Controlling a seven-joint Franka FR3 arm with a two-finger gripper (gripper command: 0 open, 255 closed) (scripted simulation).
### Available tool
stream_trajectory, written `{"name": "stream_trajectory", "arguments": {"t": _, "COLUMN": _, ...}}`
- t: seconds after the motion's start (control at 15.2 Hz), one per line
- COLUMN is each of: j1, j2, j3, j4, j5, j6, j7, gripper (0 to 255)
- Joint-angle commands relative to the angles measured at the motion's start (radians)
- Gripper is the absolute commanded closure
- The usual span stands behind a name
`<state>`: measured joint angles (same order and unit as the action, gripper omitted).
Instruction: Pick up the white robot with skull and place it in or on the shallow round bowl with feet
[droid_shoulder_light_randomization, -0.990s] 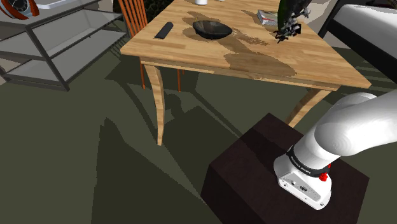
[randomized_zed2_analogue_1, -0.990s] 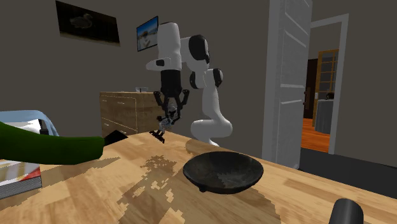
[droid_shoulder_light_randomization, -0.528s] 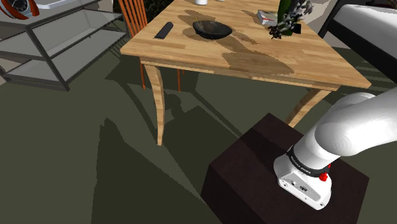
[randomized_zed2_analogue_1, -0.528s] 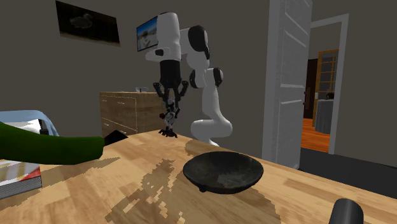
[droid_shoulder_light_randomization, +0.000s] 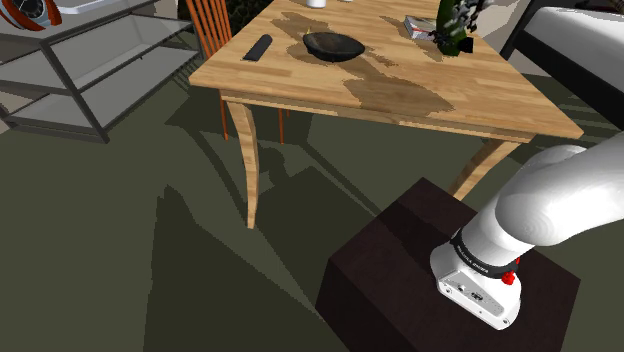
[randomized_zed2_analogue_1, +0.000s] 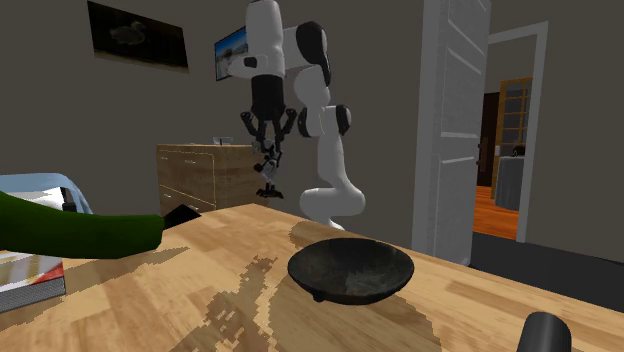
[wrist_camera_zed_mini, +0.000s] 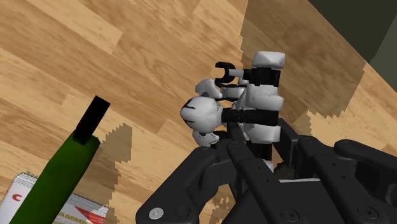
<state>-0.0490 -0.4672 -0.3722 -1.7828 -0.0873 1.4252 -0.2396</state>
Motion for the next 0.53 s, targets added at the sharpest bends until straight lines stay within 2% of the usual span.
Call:
{"name": "stream_trajectory", "arguments": {"t": 0.0, "j1": 0.009, "j2": 0.03, "j3": 0.007, "j4": 0.039, "j5": 0.012, "j6": -0.01, "j7": 0.013, "gripper": 255}}
{"name": "stream_trajectory", "arguments": {"t": 0.46, "j1": 0.059, "j2": 0.224, "j3": 0.05, "j4": 0.22, "j5": 0.082, "j6": -0.007, "j7": 0.1, "gripper": 255}}
